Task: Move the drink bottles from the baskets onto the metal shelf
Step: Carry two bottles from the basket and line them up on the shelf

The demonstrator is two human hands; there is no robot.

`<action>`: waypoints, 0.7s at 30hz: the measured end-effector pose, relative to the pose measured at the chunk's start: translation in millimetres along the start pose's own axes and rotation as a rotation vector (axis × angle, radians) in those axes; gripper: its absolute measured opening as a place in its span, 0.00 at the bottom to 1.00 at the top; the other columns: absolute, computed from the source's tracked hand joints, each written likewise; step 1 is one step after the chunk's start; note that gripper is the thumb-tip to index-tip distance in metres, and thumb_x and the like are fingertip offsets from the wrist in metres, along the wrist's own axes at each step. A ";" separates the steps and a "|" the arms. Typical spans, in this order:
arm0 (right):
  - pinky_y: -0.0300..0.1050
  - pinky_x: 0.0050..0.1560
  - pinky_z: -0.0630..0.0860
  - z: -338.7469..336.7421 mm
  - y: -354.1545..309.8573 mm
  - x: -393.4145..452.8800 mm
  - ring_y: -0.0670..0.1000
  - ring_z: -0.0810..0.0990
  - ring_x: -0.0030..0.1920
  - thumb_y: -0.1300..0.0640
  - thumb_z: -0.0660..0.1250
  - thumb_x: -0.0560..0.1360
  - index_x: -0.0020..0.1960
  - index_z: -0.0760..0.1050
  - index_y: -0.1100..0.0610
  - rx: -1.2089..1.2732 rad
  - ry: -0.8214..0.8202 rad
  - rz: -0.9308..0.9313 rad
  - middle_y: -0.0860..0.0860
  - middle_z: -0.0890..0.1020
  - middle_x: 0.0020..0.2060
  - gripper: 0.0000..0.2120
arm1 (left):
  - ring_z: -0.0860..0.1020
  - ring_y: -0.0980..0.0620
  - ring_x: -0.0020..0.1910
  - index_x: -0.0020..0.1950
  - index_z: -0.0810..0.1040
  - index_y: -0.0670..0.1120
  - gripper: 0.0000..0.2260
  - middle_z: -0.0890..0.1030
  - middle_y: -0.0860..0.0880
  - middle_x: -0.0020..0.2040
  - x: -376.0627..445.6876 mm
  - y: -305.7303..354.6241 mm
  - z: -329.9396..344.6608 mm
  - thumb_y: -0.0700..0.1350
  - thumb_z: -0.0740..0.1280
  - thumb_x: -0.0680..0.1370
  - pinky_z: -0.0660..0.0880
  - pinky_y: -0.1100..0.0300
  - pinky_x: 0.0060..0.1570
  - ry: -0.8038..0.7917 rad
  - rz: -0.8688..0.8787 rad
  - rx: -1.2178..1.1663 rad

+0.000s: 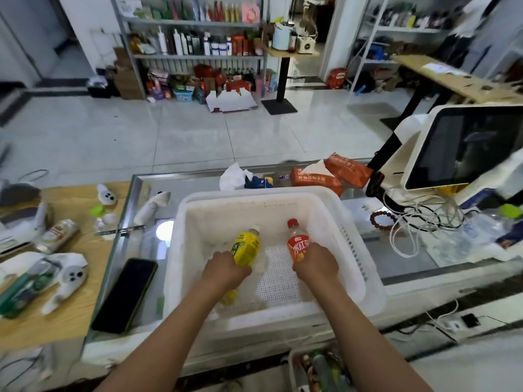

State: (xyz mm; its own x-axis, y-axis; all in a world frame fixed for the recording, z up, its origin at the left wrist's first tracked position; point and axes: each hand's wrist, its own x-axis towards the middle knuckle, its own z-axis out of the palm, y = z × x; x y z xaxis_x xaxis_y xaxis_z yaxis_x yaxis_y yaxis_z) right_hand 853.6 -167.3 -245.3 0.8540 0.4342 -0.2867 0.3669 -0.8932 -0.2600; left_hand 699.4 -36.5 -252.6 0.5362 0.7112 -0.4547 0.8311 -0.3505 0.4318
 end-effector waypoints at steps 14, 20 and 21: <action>0.49 0.56 0.75 -3.8 -3.4 -3.4 0.57 0.78 0.60 0.52 0.74 0.71 0.73 0.58 0.57 -0.035 -0.157 0.024 0.55 0.78 0.61 0.38 | 0.77 0.49 0.47 0.57 0.73 0.47 0.26 0.78 0.48 0.52 -2.9 18.7 4.6 0.57 0.77 0.65 0.70 0.60 0.40 -0.031 0.090 0.161; 0.45 0.50 0.75 -16.1 -7.1 -11.4 0.54 0.80 0.55 0.53 0.73 0.71 0.63 0.73 0.55 0.009 -0.138 0.093 0.52 0.81 0.55 0.22 | 0.74 0.52 0.41 0.50 0.71 0.49 0.25 0.77 0.49 0.47 -3.6 30.4 2.4 0.59 0.78 0.63 0.67 0.61 0.32 -0.044 0.090 0.055; 0.44 0.48 0.74 -18.6 -9.8 -13.2 0.54 0.80 0.55 0.53 0.73 0.72 0.62 0.73 0.55 0.041 -0.130 0.123 0.53 0.81 0.55 0.21 | 0.74 0.51 0.42 0.49 0.71 0.49 0.24 0.77 0.49 0.47 -3.1 30.2 0.8 0.58 0.78 0.63 0.67 0.61 0.32 -0.039 0.102 0.028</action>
State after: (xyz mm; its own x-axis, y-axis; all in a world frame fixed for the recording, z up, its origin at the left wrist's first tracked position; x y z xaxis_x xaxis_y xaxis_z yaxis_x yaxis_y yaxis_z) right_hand 845.6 -166.4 -221.8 0.8357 0.3359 -0.4344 0.2450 -0.9361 -0.2525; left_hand 722.9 -49.7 -238.8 0.6232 0.6466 -0.4400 0.7754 -0.4375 0.4554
